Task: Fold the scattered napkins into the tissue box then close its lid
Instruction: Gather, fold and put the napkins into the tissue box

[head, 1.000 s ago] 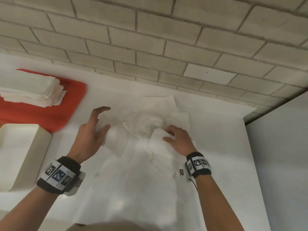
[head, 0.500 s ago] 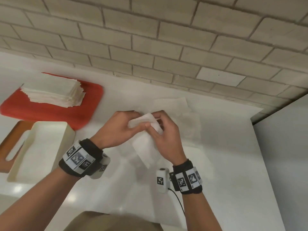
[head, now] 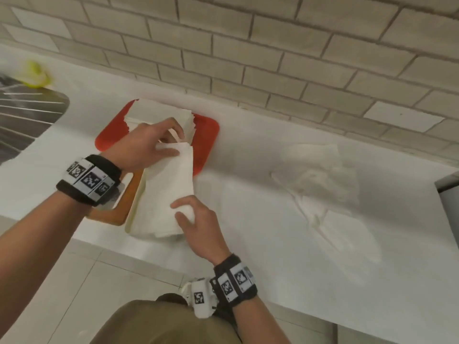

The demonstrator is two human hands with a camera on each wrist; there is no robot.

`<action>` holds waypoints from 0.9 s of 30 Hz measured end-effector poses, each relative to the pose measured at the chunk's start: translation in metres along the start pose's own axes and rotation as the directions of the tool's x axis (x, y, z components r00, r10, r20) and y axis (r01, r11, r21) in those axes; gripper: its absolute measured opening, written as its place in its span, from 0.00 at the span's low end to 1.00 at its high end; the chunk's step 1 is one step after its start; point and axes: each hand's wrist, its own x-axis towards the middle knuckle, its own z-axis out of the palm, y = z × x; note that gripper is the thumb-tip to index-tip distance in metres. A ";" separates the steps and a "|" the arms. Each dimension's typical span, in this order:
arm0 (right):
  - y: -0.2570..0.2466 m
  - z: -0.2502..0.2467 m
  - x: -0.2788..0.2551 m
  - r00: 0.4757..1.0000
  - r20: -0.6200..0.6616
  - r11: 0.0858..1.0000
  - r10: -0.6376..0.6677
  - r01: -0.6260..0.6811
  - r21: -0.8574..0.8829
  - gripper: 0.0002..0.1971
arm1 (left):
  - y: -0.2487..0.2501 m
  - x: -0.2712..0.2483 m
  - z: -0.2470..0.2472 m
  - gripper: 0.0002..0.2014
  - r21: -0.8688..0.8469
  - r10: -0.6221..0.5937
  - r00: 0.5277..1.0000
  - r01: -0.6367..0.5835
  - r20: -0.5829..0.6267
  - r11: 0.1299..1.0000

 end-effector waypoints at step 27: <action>0.203 -0.363 -0.113 0.594 -0.692 0.578 0.411 -0.757 -0.306 0.39 | 0.101 0.009 0.135 0.10 0.092 0.150 0.987 -0.144 -0.059 0.985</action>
